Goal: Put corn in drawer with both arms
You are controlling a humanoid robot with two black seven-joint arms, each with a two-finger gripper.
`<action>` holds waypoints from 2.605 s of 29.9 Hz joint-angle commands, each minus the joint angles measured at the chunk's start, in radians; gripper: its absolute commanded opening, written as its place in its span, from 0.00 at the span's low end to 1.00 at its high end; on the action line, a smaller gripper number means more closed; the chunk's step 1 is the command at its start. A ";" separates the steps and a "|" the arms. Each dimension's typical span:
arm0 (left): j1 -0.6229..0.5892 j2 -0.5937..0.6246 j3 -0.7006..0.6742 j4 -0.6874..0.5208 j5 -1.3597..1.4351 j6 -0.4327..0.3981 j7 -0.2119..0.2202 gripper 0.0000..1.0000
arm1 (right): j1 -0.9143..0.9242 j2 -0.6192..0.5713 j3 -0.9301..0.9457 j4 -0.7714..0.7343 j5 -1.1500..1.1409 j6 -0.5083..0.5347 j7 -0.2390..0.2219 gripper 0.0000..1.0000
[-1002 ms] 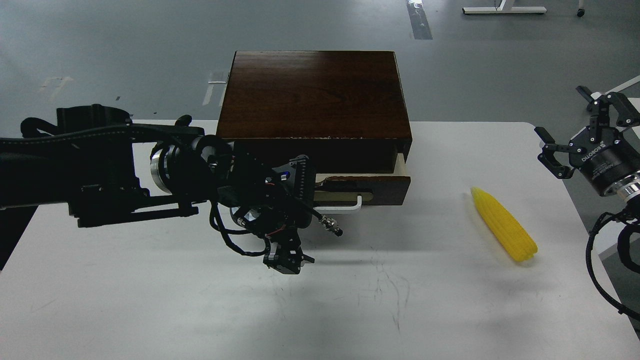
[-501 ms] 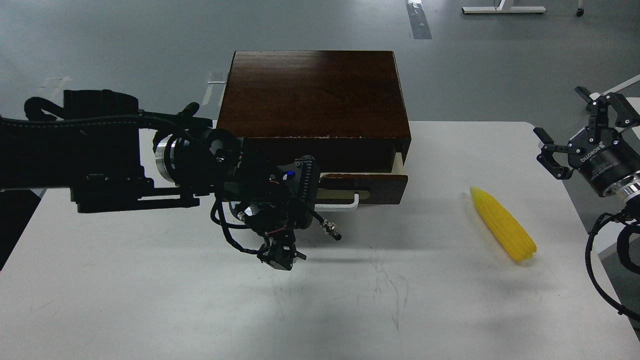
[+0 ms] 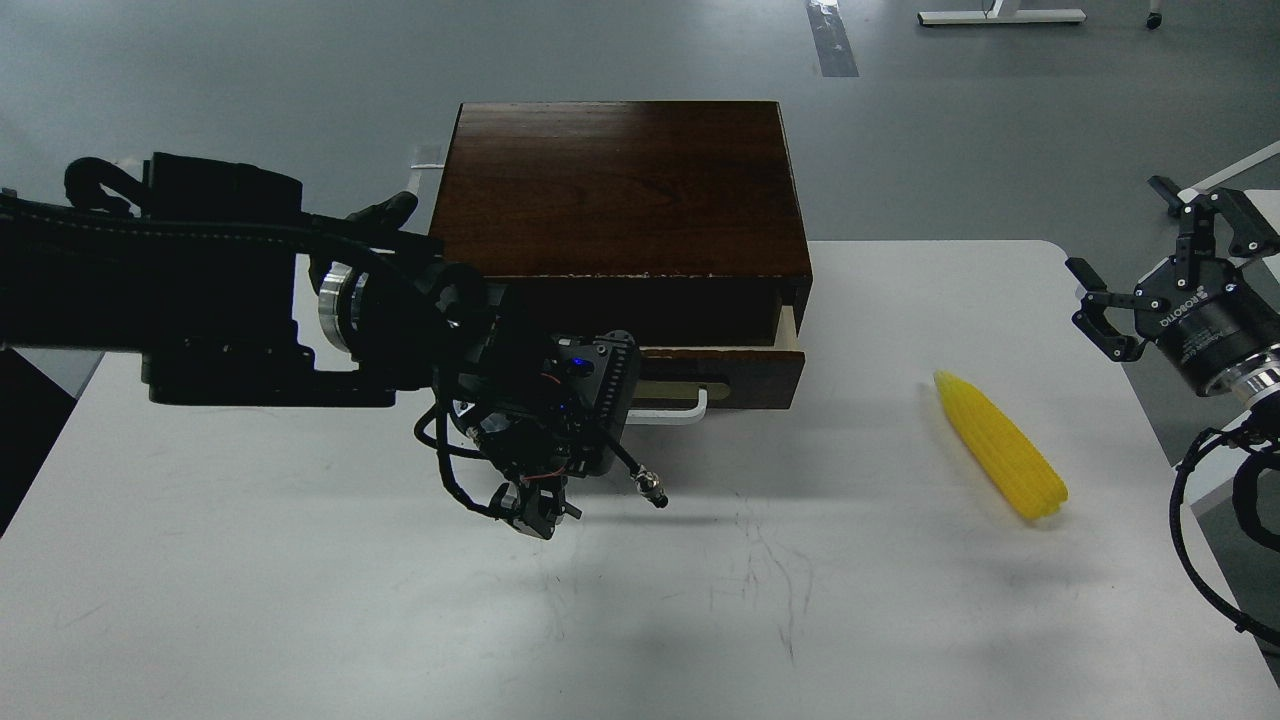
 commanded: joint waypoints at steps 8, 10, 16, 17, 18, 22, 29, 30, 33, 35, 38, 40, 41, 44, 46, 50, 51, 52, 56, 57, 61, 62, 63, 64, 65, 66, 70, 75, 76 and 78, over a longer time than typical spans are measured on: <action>-0.047 -0.049 0.032 -0.002 0.000 0.000 -0.001 0.98 | 0.000 0.000 0.005 -0.001 0.000 0.000 0.000 1.00; -0.052 -0.051 0.032 -0.002 0.000 0.000 -0.001 0.98 | 0.000 0.000 0.003 -0.001 0.000 0.000 0.000 1.00; -0.075 -0.058 0.032 -0.005 0.000 0.000 -0.001 0.98 | 0.000 0.000 0.006 -0.001 0.000 0.000 0.000 1.00; -0.075 -0.061 0.030 -0.005 0.000 0.000 -0.001 0.98 | 0.000 0.000 0.006 -0.001 0.000 0.000 0.000 1.00; -0.076 -0.066 0.030 -0.007 0.000 0.000 -0.001 0.98 | 0.000 0.000 0.006 -0.001 0.000 0.000 0.000 1.00; -0.079 -0.084 0.025 -0.011 0.000 0.000 -0.001 0.98 | 0.000 0.000 0.006 -0.001 0.000 0.000 0.000 1.00; -0.090 -0.087 0.030 -0.011 0.000 0.000 -0.001 0.98 | -0.005 0.000 0.008 -0.002 0.000 0.000 0.000 1.00; -0.090 -0.087 0.030 -0.011 0.000 0.000 -0.001 0.98 | -0.005 0.000 0.008 -0.002 0.000 0.000 0.000 1.00; -0.093 -0.098 0.030 -0.010 0.000 0.000 -0.001 0.98 | -0.005 0.000 0.006 -0.004 0.000 0.000 0.000 1.00; -0.096 -0.098 0.030 -0.008 0.000 0.000 -0.001 0.98 | -0.005 0.000 0.006 -0.003 -0.001 0.000 0.000 1.00; -0.098 -0.098 0.028 -0.011 0.000 0.000 -0.001 0.98 | -0.006 0.000 0.008 -0.002 -0.001 0.000 0.000 1.00; -0.099 -0.098 0.027 -0.011 0.000 0.000 -0.001 0.98 | -0.006 0.002 0.006 -0.002 0.000 0.000 0.000 1.00; -0.102 -0.098 0.027 -0.011 0.000 0.000 -0.001 0.98 | -0.006 0.000 0.006 -0.002 0.000 0.000 0.000 1.00; -0.110 -0.100 0.024 -0.011 0.000 0.000 -0.001 0.98 | -0.006 0.000 0.008 -0.001 0.000 0.000 0.000 1.00; -0.113 -0.100 0.021 -0.013 0.000 0.000 -0.001 0.98 | -0.006 0.000 0.008 -0.002 0.000 0.000 0.000 1.00; -0.133 -0.098 0.021 -0.030 0.000 0.000 -0.001 0.98 | -0.008 0.000 0.009 -0.004 0.000 0.000 0.000 1.00; -0.137 -0.095 0.019 -0.033 0.000 0.000 -0.001 0.98 | -0.008 0.000 0.009 -0.004 0.000 0.000 0.000 1.00; -0.139 -0.092 0.019 -0.036 0.000 0.000 -0.001 0.98 | -0.008 0.000 0.009 -0.004 0.000 0.000 0.000 1.00; -0.157 -0.078 0.005 -0.057 0.000 0.000 -0.001 0.98 | -0.008 0.000 0.008 -0.004 0.000 0.000 0.000 1.00; -0.160 -0.069 -0.005 -0.065 0.000 0.000 -0.001 0.98 | -0.008 0.000 0.008 -0.003 0.000 0.000 0.000 1.00; -0.168 0.009 -0.076 -0.128 0.000 0.000 -0.001 0.98 | -0.008 0.000 0.009 -0.004 0.000 0.000 0.000 1.00; -0.173 0.043 -0.099 -0.149 0.000 0.000 -0.001 0.98 | -0.008 -0.001 0.009 -0.006 0.000 0.000 0.000 1.00; -0.173 0.043 -0.099 -0.150 0.000 0.000 -0.001 0.98 | -0.008 -0.001 0.009 -0.006 0.000 0.000 0.000 1.00; -0.173 0.075 -0.116 -0.160 0.000 0.000 -0.001 0.98 | -0.009 -0.003 0.009 -0.006 0.000 0.000 0.000 1.00; -0.167 0.107 -0.134 -0.163 0.000 0.000 -0.001 0.98 | -0.009 -0.008 0.009 -0.006 0.000 0.000 0.000 1.00; -0.153 0.133 -0.154 -0.162 0.000 0.000 -0.001 0.98 | -0.014 -0.008 0.009 -0.004 0.000 0.000 0.000 1.00; -0.041 0.215 -0.200 -0.159 -0.110 0.006 -0.001 0.98 | -0.015 -0.008 0.009 -0.002 0.000 0.000 0.000 1.00; 0.106 0.345 -0.303 -0.145 -0.478 0.047 -0.001 0.98 | -0.025 -0.009 0.011 -0.006 0.000 0.000 0.000 1.00; 0.114 0.359 -0.312 -0.143 -0.526 0.049 -0.001 0.98 | -0.026 -0.011 0.011 -0.006 0.000 0.000 0.000 1.00; 0.140 0.393 -0.327 -0.124 -0.694 0.050 -0.001 0.98 | -0.034 -0.015 0.011 -0.004 0.000 0.000 0.000 1.00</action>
